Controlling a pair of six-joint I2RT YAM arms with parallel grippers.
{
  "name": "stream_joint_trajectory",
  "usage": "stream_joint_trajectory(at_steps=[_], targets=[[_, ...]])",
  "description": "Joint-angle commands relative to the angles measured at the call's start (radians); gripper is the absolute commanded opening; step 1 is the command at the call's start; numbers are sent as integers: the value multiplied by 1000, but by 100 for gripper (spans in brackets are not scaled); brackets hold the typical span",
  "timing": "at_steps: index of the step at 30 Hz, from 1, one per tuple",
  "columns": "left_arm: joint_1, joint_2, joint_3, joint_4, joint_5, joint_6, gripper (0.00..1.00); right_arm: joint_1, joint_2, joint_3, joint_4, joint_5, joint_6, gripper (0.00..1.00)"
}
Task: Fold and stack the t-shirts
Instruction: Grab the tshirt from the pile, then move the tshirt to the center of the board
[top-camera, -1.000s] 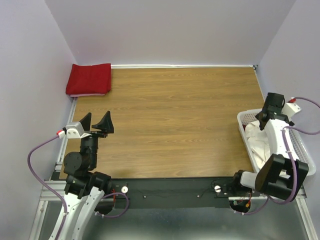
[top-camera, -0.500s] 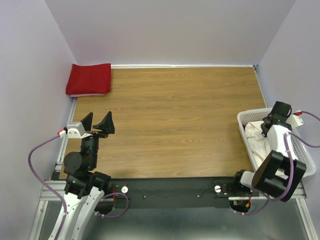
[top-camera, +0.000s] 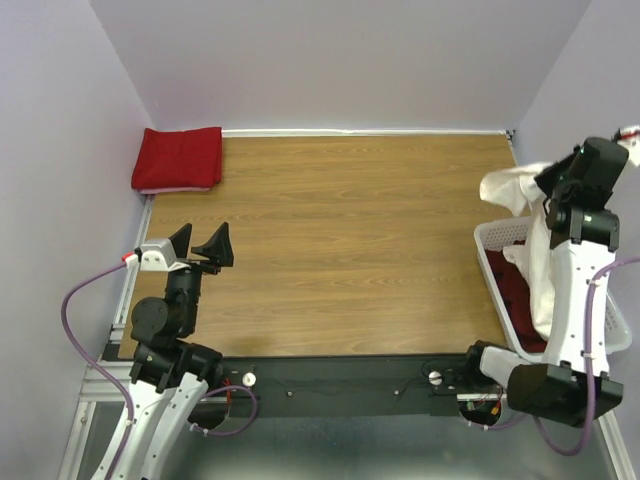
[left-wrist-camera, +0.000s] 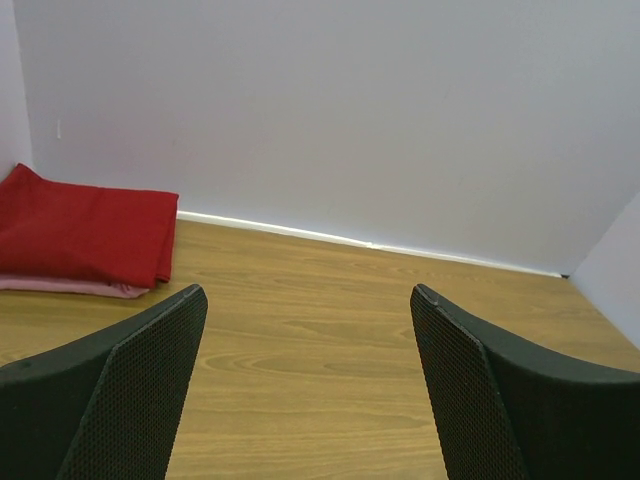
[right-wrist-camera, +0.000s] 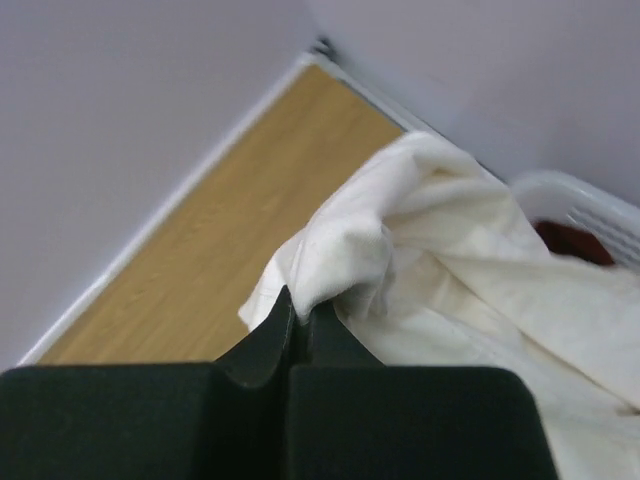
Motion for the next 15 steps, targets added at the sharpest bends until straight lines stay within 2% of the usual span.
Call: stream_joint_trajectory(at_steps=[1,6,9,12,15], targets=[[-6,13,-10,25,18,0,90,140,72,211,0,-141,-113,1],[-6,20,-10,25,18,3,90,358,256,478,-27,-117,-162,1],[-7,10,-10,20,9,5,89,593,361,674,-33,-79,-195,1],[-6,0,-12,14,2,3,89,754,427,741,-33,0,-225,1],[-7,0,-10,10,-4,3,89,1011,493,743,-27,67,-227,1]])
